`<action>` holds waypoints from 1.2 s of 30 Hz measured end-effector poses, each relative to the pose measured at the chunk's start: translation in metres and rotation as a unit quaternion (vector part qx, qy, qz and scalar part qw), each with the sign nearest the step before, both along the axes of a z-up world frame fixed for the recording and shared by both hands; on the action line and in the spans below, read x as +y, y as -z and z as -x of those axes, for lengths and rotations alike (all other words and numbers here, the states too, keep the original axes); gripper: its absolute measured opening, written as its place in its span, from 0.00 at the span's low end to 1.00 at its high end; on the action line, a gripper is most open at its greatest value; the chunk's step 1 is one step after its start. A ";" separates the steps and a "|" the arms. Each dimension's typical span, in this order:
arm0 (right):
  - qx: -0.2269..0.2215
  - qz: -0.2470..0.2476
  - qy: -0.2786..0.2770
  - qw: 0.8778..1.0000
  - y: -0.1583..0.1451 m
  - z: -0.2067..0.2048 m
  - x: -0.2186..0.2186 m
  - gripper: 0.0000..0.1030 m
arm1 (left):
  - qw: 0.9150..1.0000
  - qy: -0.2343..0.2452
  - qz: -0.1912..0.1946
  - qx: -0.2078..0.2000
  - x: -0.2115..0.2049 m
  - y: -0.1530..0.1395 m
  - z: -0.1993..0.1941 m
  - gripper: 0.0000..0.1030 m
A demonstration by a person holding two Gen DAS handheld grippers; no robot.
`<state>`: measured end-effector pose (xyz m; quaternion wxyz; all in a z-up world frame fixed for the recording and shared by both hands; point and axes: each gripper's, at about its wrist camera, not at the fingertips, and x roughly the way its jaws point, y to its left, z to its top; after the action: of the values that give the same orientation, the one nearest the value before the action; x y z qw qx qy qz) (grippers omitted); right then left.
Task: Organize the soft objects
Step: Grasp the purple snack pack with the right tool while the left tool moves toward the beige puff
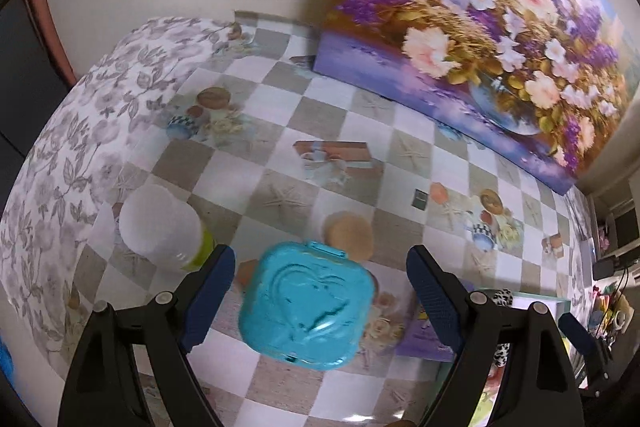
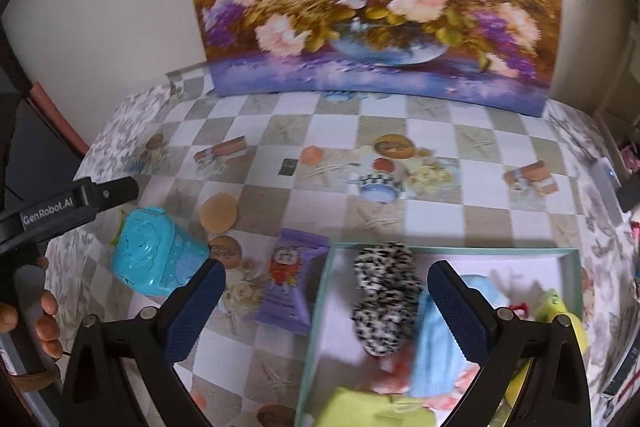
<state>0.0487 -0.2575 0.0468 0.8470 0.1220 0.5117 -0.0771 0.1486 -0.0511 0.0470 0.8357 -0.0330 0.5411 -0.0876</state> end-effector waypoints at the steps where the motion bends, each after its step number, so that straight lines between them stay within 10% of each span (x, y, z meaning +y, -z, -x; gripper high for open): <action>1: 0.003 -0.001 -0.003 1.000 0.003 -0.003 0.003 0.99 | 1.000 0.000 0.000 0.001 0.001 0.001 -0.002 0.86; 36: 0.111 -0.002 -0.055 0.992 0.090 -0.051 0.054 0.61 | 0.998 0.046 -0.016 0.041 -0.018 0.042 -0.035 0.86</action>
<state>0.0997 -0.2040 -0.0429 0.7876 0.0862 0.6087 -0.0427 0.1833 -0.0689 0.0045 0.8086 0.0018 0.5768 -0.1164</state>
